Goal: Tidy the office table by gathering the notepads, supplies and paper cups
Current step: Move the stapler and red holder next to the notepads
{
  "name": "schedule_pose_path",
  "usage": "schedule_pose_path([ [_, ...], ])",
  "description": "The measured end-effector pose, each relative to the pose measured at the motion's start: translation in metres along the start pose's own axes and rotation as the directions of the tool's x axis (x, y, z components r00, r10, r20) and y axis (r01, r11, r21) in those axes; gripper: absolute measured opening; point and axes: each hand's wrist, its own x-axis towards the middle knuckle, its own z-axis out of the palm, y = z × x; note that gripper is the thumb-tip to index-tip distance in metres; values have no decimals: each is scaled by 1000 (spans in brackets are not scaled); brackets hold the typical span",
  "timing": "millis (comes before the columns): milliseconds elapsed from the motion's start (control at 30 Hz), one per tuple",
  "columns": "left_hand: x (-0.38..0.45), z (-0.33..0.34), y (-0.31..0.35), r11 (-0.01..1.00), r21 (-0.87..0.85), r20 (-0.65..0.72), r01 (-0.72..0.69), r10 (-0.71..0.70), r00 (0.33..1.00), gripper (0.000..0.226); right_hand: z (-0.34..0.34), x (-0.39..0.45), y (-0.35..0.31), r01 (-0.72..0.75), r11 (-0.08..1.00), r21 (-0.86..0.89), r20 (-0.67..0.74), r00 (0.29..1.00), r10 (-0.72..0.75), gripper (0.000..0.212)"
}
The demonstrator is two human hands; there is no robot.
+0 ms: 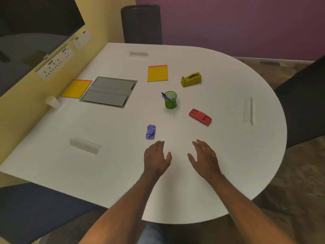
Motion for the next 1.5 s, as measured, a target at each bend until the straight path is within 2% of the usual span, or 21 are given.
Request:
schedule_pose_path([
  [267, 30, 18, -3, 999, -33, 36, 0, 1, 999, 56, 4, 18, 14, -83, 996, -14, 42, 996, 83, 59],
  [533, 93, 32, -18, 994, -111, 24, -14, 17, 1000, 54, -2, 85, 24, -141, 990, -22, 9, 990, 141, 58],
  [733, 133, 46, -53, 992, -52, 18, 116, -115, 993, 65, 0, 138, 37, -153, 987, -49, 18, 988, 154, 61],
  [867, 159, 61, -67, 979, -76, -3, 190, -191, 982, 72, 5, 178, 49, -163, 986, -43, 36, 986, 165, 68],
  [967, 175, 74, -72, 948, -87, 33, 306, -304, 952, 81, 11, 209, 61, -181, 983, -15, 49, 982, 182, 74],
  [1167, 200, 100, -84, 904, -90, 114, 418, -408, 906, 89, 30, 260, 88, -218, 975, 28, 73, 974, 216, 85],
  [1300, 206, 109, -85, 873, -77, 155, 482, -467, 870, 87, 39, 278, 100, -246, 969, 35, 91, 966, 242, 83],
  [1500, 212, 113, -84, 823, -72, 169, 564, -547, 820, 70, 52, 290, 108, -245, 969, 38, 85, 967, 241, 70],
])
